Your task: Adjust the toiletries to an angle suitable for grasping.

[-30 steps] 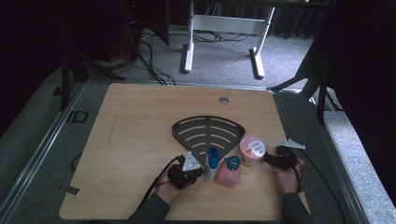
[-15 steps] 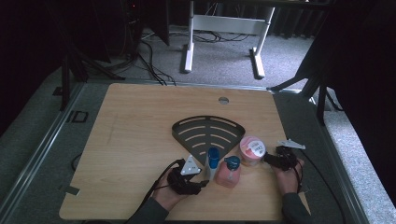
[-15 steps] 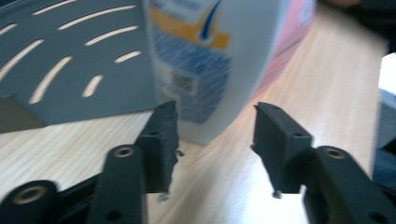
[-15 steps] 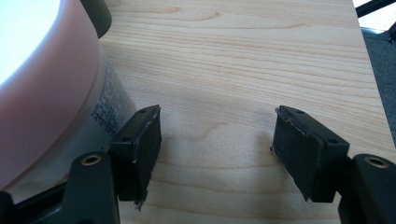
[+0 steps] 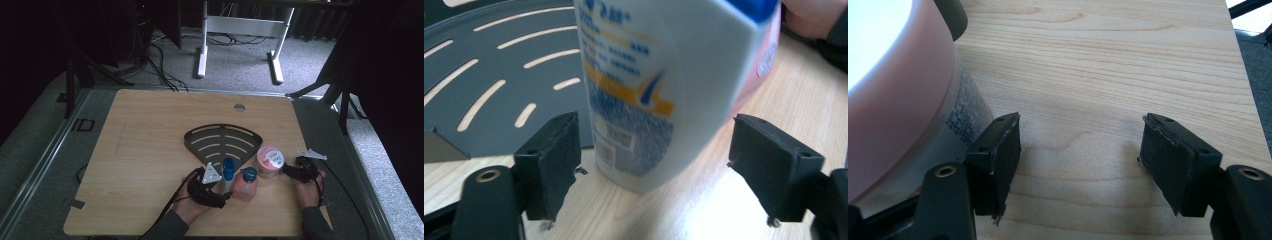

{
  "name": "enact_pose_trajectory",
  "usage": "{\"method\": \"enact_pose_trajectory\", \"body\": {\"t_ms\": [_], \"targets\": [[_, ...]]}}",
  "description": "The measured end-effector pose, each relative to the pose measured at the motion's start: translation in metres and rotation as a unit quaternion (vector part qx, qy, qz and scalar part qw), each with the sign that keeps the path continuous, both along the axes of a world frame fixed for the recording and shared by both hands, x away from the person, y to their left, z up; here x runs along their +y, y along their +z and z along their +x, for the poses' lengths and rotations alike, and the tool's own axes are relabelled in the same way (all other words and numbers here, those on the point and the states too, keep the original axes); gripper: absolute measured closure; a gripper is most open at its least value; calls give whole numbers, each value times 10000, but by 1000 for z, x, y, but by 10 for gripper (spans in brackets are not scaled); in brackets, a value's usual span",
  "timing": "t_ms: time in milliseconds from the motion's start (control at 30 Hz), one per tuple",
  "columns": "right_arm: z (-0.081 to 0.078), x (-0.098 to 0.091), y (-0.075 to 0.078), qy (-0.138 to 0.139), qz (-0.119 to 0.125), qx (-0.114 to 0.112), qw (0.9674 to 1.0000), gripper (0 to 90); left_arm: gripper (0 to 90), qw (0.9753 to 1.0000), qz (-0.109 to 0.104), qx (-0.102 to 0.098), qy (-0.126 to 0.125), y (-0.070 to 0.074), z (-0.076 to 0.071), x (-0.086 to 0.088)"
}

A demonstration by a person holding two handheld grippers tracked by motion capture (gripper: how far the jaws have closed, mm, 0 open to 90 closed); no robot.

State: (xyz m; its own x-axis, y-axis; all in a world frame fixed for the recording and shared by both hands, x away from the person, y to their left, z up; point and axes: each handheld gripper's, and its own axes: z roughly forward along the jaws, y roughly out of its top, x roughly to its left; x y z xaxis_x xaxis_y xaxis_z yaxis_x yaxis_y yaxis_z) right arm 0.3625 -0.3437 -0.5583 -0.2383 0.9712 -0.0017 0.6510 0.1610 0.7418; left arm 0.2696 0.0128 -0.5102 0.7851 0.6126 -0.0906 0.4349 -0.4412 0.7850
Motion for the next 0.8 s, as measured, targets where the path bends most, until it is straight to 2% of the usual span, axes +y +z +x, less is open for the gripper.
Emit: {"method": "enact_pose_trajectory", "body": {"t_ms": [133,300,433,467,700,800], "targets": [[0,0,0,-2,5,0,10000,323,176,9997,-232,37,63,4,5,-4],[0,0,0,-3,5,0,10000,322,178,9995,-308,-32,116,7,9,-9],[0,0,0,4,4,0,10000,321,323,9994,-306,-87,111,8,9,-5],[0,0,0,2,6,0,10000,321,334,9995,-312,-47,83,9,9,-3],[0,0,0,3,4,1,10000,321,426,9997,-174,-189,10,12,5,6],[0,0,0,3,5,1,10000,321,487,9996,-190,-213,15,13,3,11]]}}
